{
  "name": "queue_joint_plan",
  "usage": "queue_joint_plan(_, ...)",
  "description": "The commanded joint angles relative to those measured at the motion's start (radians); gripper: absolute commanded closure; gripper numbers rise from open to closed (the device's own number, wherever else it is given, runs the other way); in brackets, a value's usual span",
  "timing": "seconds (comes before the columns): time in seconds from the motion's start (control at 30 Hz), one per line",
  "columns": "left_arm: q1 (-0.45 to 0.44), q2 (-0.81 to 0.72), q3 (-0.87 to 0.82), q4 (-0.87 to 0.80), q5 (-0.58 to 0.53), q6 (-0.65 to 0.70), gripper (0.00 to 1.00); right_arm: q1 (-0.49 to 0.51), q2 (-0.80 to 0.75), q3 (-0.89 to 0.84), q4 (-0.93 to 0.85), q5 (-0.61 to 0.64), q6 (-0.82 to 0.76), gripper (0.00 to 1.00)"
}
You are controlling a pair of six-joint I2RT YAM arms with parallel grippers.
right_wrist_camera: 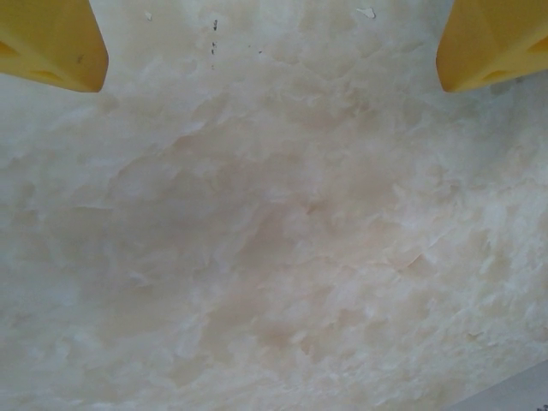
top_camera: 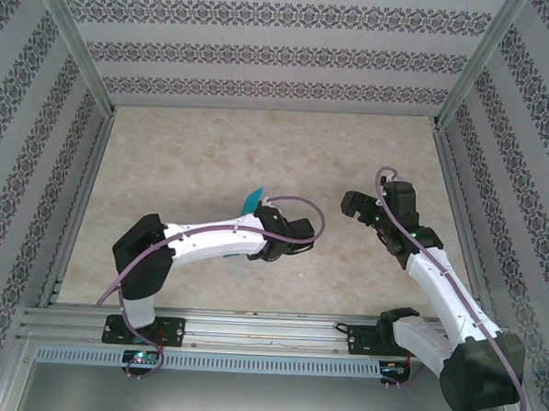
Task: Fold a paper plane with a square sheet of paper (fold left side to right side)
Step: Turn over the paper at the center of the table.
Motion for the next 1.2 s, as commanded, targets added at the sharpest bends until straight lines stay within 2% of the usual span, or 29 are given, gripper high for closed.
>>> queue_joint_plan(0.0, -0.010, 0.026, 0.022, -0.009, -0.007, -0.099, 1.00, -0.015, -0.026, -0.022, 0.009, -0.016, 0.010, 0.02)
queue_joint_plan(0.23, -0.003, 0.098, 0.053, 0.052, 0.059, -0.136, 1.00, -0.031, -0.034, -0.037, 0.021, -0.045, 0.014, 0.02)
queue_joint_plan(0.5, 0.030, 0.139, 0.049, 0.163, 0.178, -0.113, 0.97, -0.044, -0.036, -0.051, 0.032, -0.080, 0.012, 0.02)
queue_joint_plan(0.83, 0.080, 0.163, 0.018, 0.356, 0.395, -0.085, 0.82, -0.057, -0.032, -0.062, 0.035, -0.126, 0.001, 0.02)
queue_joint_plan(1.17, 0.109, 0.156, 0.020, 0.435, 0.518, -0.050, 0.63, -0.068, -0.028, -0.052, 0.006, -0.162, -0.013, 0.02)
